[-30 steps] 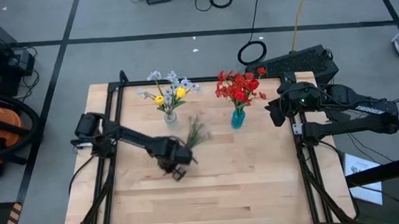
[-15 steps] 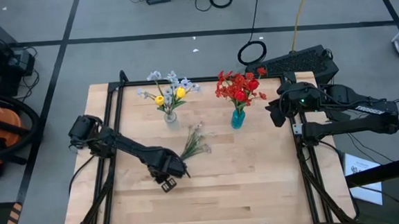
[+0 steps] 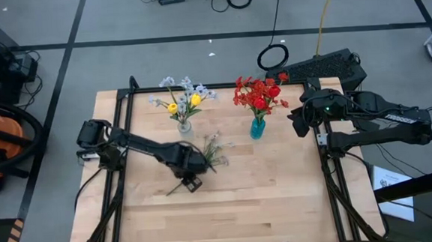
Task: Sort flowers into vase by color
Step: Put the white flowers into the transparent crystal vase
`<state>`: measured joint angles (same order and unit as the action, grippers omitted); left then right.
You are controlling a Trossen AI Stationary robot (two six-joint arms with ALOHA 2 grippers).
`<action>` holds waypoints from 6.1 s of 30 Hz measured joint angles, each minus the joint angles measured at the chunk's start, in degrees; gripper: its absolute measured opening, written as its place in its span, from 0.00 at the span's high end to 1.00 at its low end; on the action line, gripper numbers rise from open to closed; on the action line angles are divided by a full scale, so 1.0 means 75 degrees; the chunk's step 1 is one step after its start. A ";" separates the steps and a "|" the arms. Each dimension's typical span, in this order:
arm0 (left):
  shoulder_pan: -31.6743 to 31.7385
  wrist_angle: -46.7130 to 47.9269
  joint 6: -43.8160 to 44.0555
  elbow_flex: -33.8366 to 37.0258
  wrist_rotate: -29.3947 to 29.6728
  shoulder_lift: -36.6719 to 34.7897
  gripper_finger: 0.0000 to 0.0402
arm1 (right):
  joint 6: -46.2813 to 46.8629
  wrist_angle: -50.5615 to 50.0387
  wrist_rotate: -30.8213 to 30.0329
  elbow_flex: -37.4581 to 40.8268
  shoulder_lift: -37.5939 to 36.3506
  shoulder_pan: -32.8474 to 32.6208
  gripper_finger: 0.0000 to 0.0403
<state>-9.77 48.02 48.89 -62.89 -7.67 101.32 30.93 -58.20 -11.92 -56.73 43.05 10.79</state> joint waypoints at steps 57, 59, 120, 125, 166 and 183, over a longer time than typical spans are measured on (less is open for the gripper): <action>0.0633 -0.1153 -0.4427 0.0477 0.2641 -0.3384 0.98 | 0.0307 -0.0515 0.0119 0.0003 0.0003 0.0000 0.71; 0.0689 -0.1701 -0.4428 0.0901 0.2777 -0.4123 0.98 | 0.0519 -0.0867 0.0309 0.0003 0.0003 -0.0003 0.71; 0.1602 -0.9770 -0.8764 0.3687 0.3461 -0.5418 0.98 | 0.1246 -0.2034 -0.0209 0.0003 0.0201 -0.0003 0.71; 0.1602 -0.9762 -0.8787 0.3687 0.3687 -0.5448 0.98 | 0.1245 -0.2037 -0.0207 0.0003 0.0201 -0.0003 0.71; 0.1712 -1.1552 -0.7758 0.5427 0.5095 -0.5528 0.98 | 0.1333 -0.1649 -0.0201 0.0003 0.0198 -0.0003 0.71; 0.1707 -1.2354 -0.7352 0.6552 0.5291 -0.5528 0.98 | 0.1362 -0.1367 -0.0207 0.0003 0.0201 -0.0003 0.71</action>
<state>3.03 -44.64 -6.25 -13.76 32.01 59.86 41.15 -68.45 -13.47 -56.71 44.56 10.76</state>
